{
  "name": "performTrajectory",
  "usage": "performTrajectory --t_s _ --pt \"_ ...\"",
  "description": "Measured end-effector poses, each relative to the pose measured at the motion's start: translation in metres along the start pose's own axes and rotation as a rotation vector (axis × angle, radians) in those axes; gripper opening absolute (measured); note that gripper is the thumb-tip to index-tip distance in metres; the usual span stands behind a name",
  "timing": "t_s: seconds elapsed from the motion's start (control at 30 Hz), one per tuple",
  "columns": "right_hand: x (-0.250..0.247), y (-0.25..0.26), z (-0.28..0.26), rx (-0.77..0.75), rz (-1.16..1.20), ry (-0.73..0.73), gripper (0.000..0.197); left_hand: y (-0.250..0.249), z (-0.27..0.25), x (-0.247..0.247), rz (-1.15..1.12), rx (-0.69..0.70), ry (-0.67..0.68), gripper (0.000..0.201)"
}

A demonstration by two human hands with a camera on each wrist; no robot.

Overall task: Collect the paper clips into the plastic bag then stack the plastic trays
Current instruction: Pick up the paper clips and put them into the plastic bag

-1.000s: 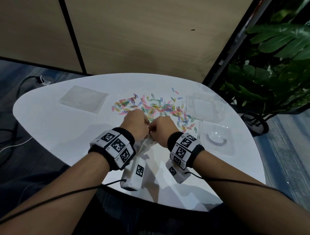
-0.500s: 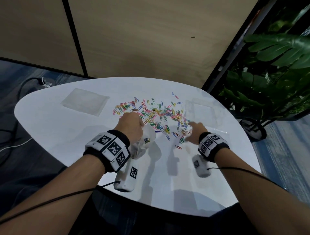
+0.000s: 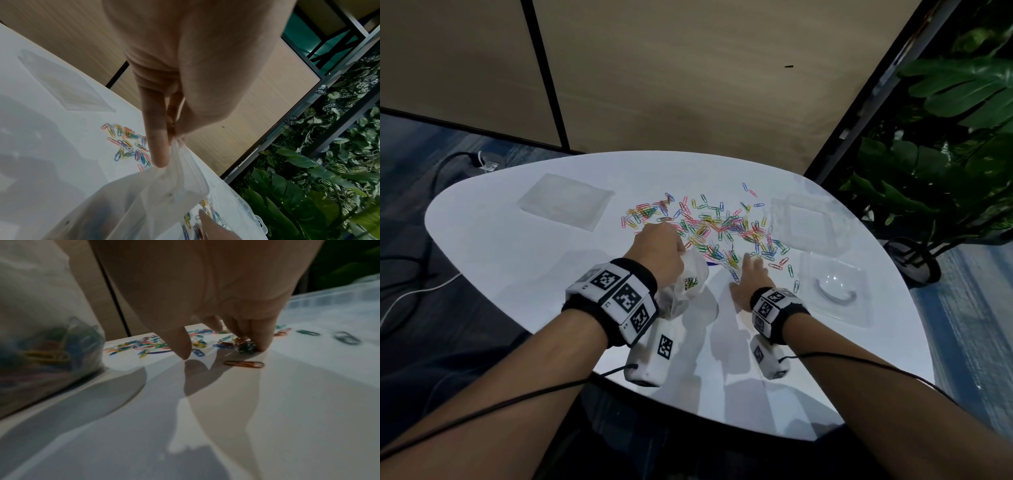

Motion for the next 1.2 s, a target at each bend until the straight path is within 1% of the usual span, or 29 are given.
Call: performTrajectory --t_s 0.1,0.17,0.2,0.23,0.27,0.3,0.33,0.37,0.43,0.53,0.57,0.6,0.67,0.73,0.8,0.9,0.97,1.03,1.1,1.2 --pt "0.003 0.027 0.005 -0.136 -0.053 0.037 0.083 0.002 -0.001 -0.003 0.004 -0.004 -0.005 0.029" --pt "0.006 0.043 0.009 -0.226 -0.164 0.065 0.088 0.004 -0.001 -0.004 0.003 -0.002 -0.006 0.029" --pt "0.005 0.049 0.011 -0.277 -0.243 0.054 0.087 0.004 -0.001 -0.005 0.005 0.001 -0.008 0.029" --pt "0.004 0.055 0.013 -0.332 -0.315 0.023 0.08 0.005 -0.001 -0.006 0.009 0.003 -0.01 0.029" --pt "0.001 0.059 0.012 -0.381 -0.374 -0.022 0.067 0.006 -0.001 -0.006 0.009 0.004 -0.01 0.029" --pt "-0.003 0.063 0.011 -0.42 -0.417 -0.06 0.05 0.007 -0.001 -0.006 0.006 0.002 -0.01 0.03" --pt "-0.007 0.065 0.008 -0.435 -0.435 -0.083 0.035 0.007 -0.001 -0.006 0.003 0.001 -0.009 0.03" --pt "-0.011 0.064 0.006 -0.429 -0.436 -0.093 0.026 0.007 -0.001 -0.006 0.001 -0.001 -0.008 0.029" --pt "-0.019 0.058 0.008 -0.389 -0.39 -0.108 0.022 0.006 -0.001 -0.005 -0.006 -0.002 -0.005 0.028" --pt "-0.034 0.039 0.018 -0.292 -0.183 -0.101 0.016 0.005 -0.002 -0.002 -0.017 -0.011 0.006 0.027" --pt "-0.039 0.028 0.023 -0.247 -0.08 -0.102 0.02 0.005 -0.002 0.0 -0.016 -0.015 0.01 0.027" --pt "-0.044 0.014 0.028 -0.187 0.051 -0.101 0.019 0.006 -0.001 0.001 -0.014 -0.017 0.014 0.026" --pt "-0.05 -0.016 0.036 -0.04 0.415 -0.062 0.004 0.005 -0.001 0.002 -0.008 -0.021 0.019 0.027" --pt "-0.05 -0.035 0.037 0.066 0.8 0.005 0.009 0.004 0.0 0.003 -0.002 -0.021 0.021 0.027" --pt "-0.057 -0.03 0.029 0.075 1.12 0.076 0.012 0.003 0.001 0.004 -0.002 -0.022 0.024 0.027" --pt "-0.076 0.01 -0.004 -0.051 1.394 0.291 0.009 -0.001 0.0 0.006 -0.015 -0.02 0.022 0.027" --pt "-0.084 0.04 -0.033 -0.122 1.473 0.438 0.013 -0.003 -0.001 0.007 -0.037 -0.02 0.013 0.026" --pt "-0.084 0.06 -0.053 -0.162 1.444 0.502 0.017 -0.004 0.0 0.008 -0.051 -0.017 0.003 0.025" --pt "-0.078 0.069 -0.064 -0.166 1.358 0.458 0.017 -0.006 0.001 0.011 -0.068 -0.012 0.001 0.025" --pt "-0.066 0.073 -0.07 -0.145 1.206 0.308 0.004 -0.006 0.001 0.013 -0.097 -0.013 -0.009 0.023"
Point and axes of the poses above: each hand's wrist, its own z-axis towards the middle knuckle, its own x-axis out of the palm, y = z × x, the point moved 9 cm from there along z, towards the middle knuckle, and after that the axes turned 1 degree about z, right-handed, at the moved point
